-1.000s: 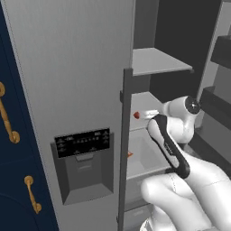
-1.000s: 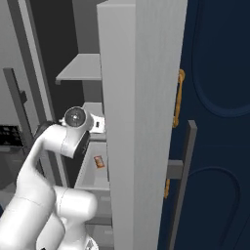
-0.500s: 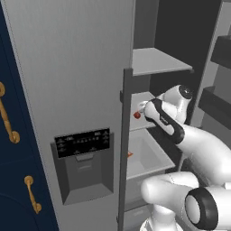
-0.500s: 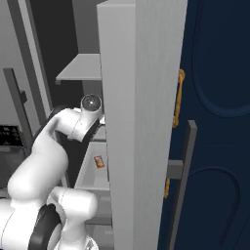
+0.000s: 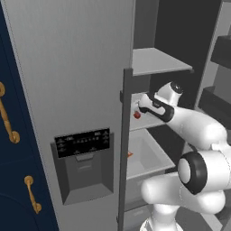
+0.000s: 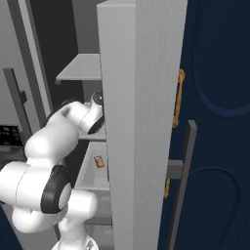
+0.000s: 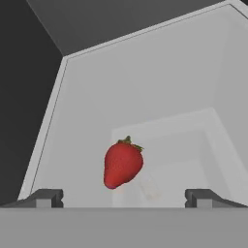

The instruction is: Take the strawberry from the fridge and place it on top of the pancake, located on the dining counter.

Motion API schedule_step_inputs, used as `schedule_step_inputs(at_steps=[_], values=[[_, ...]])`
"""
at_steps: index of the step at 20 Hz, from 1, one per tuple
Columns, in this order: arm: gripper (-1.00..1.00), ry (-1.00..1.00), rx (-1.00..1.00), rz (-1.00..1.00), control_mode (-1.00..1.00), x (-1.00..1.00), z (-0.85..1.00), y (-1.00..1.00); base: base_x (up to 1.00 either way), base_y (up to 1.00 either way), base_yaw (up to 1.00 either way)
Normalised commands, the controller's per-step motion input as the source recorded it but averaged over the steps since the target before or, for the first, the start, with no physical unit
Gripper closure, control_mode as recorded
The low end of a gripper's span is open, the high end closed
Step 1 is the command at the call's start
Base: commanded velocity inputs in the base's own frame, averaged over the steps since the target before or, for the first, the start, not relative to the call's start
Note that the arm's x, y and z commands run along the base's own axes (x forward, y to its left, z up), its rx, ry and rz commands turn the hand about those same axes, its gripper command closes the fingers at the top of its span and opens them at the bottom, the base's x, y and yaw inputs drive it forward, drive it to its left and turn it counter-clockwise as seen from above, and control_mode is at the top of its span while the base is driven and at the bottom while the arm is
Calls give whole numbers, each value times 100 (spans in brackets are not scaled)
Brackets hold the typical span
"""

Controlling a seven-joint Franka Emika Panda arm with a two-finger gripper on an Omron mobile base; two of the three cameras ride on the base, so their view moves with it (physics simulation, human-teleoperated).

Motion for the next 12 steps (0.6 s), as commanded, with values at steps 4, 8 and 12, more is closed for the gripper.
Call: schedule_step_inputs(at_steps=[4,8,12], values=[[-100,0,0,0,-100,41,-22,17,0,0,0],[-100,0,0,0,-100,39,-28,10,0,0,0],[-100,5,0,0,-100,21,-34,1,0,0,0]])
